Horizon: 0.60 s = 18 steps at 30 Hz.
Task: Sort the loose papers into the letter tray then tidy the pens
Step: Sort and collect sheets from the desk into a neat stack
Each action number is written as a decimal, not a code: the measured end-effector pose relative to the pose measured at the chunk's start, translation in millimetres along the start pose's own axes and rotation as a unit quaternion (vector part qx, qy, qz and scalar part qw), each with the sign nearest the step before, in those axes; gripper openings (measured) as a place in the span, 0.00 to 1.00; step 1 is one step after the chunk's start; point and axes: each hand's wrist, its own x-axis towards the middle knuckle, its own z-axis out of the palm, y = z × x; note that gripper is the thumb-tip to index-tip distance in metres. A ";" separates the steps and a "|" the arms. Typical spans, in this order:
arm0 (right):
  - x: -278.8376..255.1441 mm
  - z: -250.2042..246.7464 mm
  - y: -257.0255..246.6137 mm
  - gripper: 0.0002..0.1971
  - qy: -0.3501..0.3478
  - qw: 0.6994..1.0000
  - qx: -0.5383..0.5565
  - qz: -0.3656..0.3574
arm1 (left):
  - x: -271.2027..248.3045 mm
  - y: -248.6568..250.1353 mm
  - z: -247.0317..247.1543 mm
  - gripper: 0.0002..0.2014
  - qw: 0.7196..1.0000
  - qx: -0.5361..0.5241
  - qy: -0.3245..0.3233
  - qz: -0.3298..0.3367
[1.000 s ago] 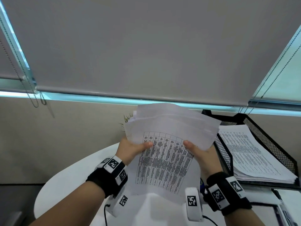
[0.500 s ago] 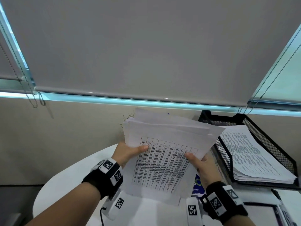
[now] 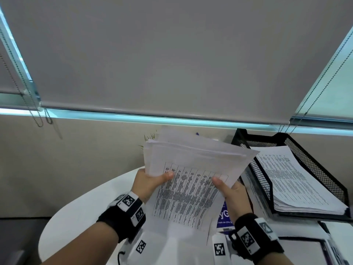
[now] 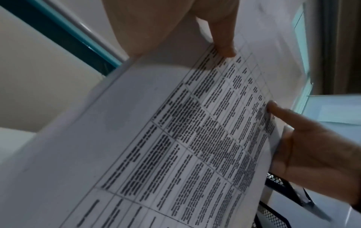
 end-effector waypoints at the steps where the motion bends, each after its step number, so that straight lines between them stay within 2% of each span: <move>1: -1.3 0.6 2.5 0.27 -0.006 1.000 -0.004 0.005 | 0.0 -2.2 0.1 0.16 1.000 0.000 0.000 -0.003; 5: 5.2 1.3 0.3 0.37 0.031 0.999 -0.016 -0.012 | 7.6 3.5 5.1 0.13 0.999 -0.029 0.034 0.001; 8: 9.1 0.4 -18.0 0.18 0.018 0.998 0.043 -0.046 | 11.4 16.4 6.2 0.11 0.998 -0.051 0.045 0.017; 9: 8.6 -0.4 -20.5 0.17 0.003 0.998 0.043 -0.055 | 11.8 17.0 5.1 0.11 0.997 -0.053 0.045 0.020; 11: 6.9 -4.3 -15.3 0.22 -0.015 0.998 0.018 -0.050 | 10.7 11.9 1.0 0.16 0.999 -0.040 0.031 0.016; 14: 2.7 -8.3 10.6 0.38 -0.020 0.999 -0.037 0.000 | 4.0 -9.6 -6.4 0.25 1.000 -0.013 0.006 -0.012; 15: 1.3 -9.1 18.8 0.37 -0.025 0.999 -0.037 0.019 | 1.8 -15.5 -7.9 0.25 1.000 -0.005 0.001 -0.024; 16: -0.4 -8.9 26.0 0.32 -0.027 0.999 -0.030 0.030 | 0.0 -19.3 -8.4 0.21 0.999 0.001 -0.002 -0.032; 18: -3.0 -6.0 32.8 0.18 -0.020 0.999 -0.019 0.037 | -2.0 -21.0 -6.1 0.15 0.999 0.005 0.001 -0.039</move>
